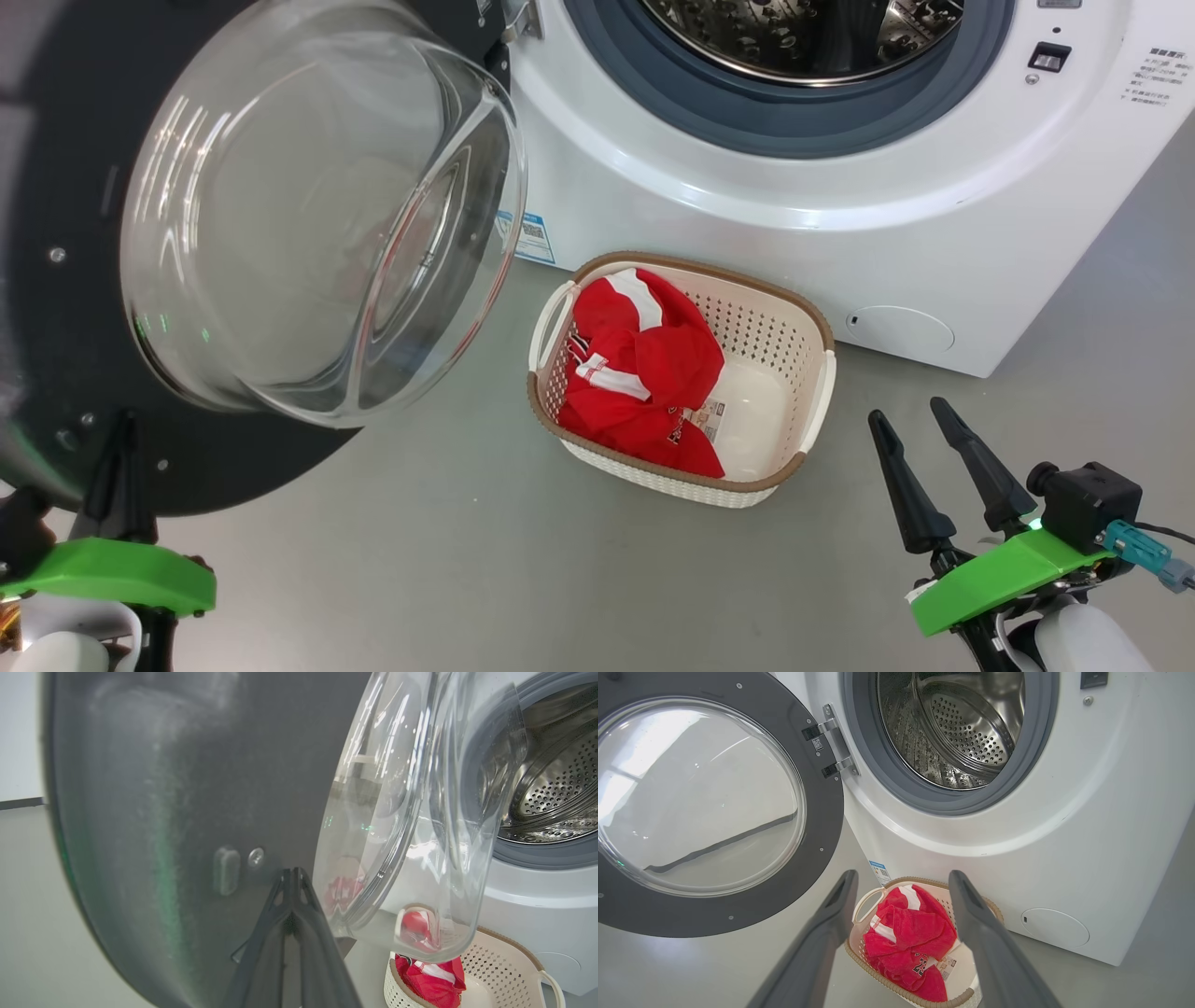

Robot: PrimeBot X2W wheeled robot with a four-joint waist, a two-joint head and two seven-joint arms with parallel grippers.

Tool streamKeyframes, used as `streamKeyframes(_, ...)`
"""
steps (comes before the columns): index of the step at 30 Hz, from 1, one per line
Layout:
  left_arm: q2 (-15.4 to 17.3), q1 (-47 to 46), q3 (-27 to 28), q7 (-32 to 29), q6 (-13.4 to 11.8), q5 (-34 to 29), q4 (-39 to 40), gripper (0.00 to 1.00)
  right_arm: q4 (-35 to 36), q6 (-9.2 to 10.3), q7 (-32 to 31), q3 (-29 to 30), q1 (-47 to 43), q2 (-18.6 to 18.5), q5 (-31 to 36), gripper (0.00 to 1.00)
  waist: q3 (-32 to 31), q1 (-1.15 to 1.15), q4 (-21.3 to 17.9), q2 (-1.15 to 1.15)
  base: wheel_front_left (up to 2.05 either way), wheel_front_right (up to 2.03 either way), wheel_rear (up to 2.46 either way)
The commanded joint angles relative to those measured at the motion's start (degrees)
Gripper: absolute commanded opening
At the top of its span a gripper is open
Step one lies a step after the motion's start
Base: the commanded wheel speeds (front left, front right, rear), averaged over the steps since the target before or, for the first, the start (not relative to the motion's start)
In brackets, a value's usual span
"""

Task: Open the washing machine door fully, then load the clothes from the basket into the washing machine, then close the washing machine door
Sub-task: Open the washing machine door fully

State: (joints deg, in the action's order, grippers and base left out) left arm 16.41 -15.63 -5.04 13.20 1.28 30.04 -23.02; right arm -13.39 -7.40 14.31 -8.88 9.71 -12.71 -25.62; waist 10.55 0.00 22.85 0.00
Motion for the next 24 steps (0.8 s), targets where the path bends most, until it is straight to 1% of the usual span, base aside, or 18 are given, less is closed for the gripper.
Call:
streamKeyframes(1, 3.74, -2.7, 3.07, 0.54, -0.14, 0.42, 0.3, 0.0, 1.16, -0.09, 0.69, -1.58, 1.61, -0.39, -0.62, 1.0, -0.08, 0.0, 0.0, 0.0, 0.0, 0.0, 0.0)
streamKeyframes(10, 4.11, -4.05, 3.66, 0.96, -0.4, 0.69, -2.18, 0.0, 0.92, -0.09, 0.69, -2.05, 1.71, -0.49, -0.89, 1.0, -0.3, 0.0, -0.46, 0.0, 0.0, 0.0, 0.0)
streamKeyframes(24, 4.08, -4.5, 3.06, 1.34, 0.09, 0.44, -3.58, 0.0, 0.75, -0.09, 0.69, -2.32, 1.35, -0.45, -0.98, 1.0, -0.96, 0.0, -0.24, 0.0, 0.0, 0.0, 0.0)
